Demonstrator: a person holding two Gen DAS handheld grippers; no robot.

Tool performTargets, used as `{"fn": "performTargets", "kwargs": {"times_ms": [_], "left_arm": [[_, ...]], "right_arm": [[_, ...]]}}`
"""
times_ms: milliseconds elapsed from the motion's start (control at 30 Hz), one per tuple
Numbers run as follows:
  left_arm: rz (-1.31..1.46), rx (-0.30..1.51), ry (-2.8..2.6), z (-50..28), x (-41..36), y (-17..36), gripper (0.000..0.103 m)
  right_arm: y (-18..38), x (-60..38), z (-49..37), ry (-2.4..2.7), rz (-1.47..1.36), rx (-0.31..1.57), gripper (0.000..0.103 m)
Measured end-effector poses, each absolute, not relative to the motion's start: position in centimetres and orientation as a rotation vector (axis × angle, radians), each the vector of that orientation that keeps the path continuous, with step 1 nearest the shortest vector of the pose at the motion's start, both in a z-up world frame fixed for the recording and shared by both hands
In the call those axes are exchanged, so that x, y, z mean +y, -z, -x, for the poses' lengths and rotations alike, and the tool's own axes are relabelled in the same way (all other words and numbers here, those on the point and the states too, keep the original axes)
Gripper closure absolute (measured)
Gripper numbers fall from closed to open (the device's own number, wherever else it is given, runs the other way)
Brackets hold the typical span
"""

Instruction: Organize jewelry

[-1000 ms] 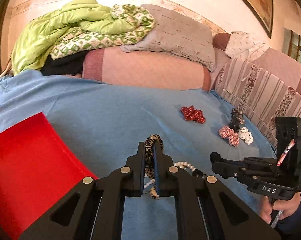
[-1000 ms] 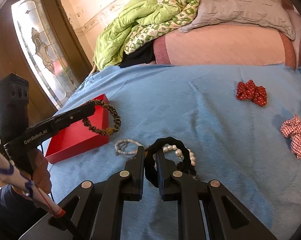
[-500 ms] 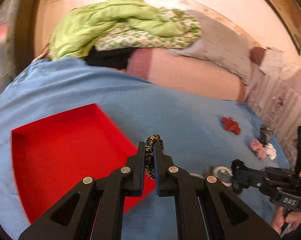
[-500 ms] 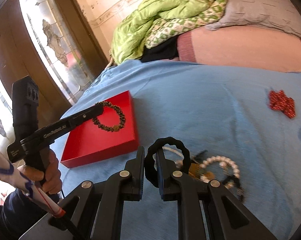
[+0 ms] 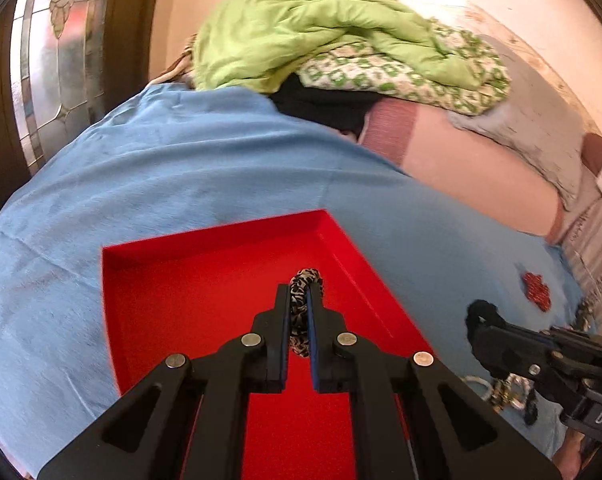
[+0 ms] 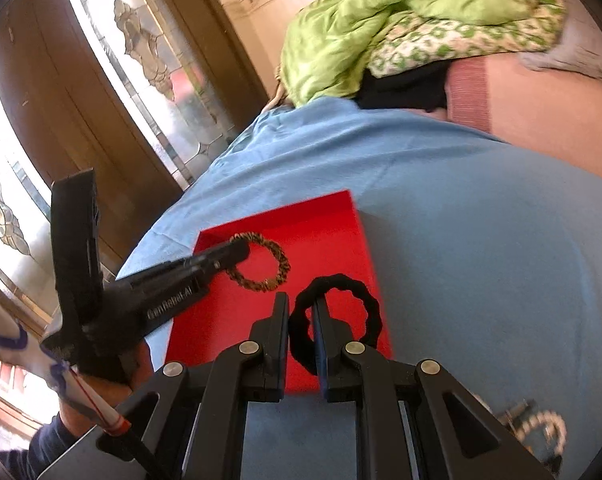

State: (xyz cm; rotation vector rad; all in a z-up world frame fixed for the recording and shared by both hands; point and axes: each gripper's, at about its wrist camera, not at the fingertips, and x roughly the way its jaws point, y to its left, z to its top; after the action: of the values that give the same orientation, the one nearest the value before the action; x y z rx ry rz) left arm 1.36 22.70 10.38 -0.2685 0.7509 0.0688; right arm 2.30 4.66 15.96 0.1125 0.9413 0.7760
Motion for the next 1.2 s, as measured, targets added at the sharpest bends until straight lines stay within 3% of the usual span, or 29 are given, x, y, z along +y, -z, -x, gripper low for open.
{"fn": "performTargets", "kwargs": {"times_ms": [400, 967, 1033, 1100, 1200], "left_arm": [[0.362, 0.807, -0.164, -3.9, 27.7, -9.0, 0.096], [0.363, 0.858, -0.201, -4.5, 28.4, -7.5, 0.096], [0.361, 0.856, -0.206, -4.5, 28.4, -7.6, 0.096], [0.361, 0.857, -0.204, -4.5, 28.4, -7.5, 0.096], [0.351, 0.852, -0.208, -4.4, 28.3, -7.7, 0.096]], "right_arm": [[-12.4, 13.0, -10.1, -0.756, -0.118, 1.078, 0.09], [-7.5, 15.9, -15.2, -0.66, -0.11, 1.173, 0.089], [-7.5, 15.8, -15.2, -0.663, -0.114, 1.174, 0.082], [-7.7, 15.7, -15.1, -0.667, -0.125, 1.163, 0.064], [-8.0, 15.6, -15.0, -0.674, -0.129, 1.157, 0.058]]}}
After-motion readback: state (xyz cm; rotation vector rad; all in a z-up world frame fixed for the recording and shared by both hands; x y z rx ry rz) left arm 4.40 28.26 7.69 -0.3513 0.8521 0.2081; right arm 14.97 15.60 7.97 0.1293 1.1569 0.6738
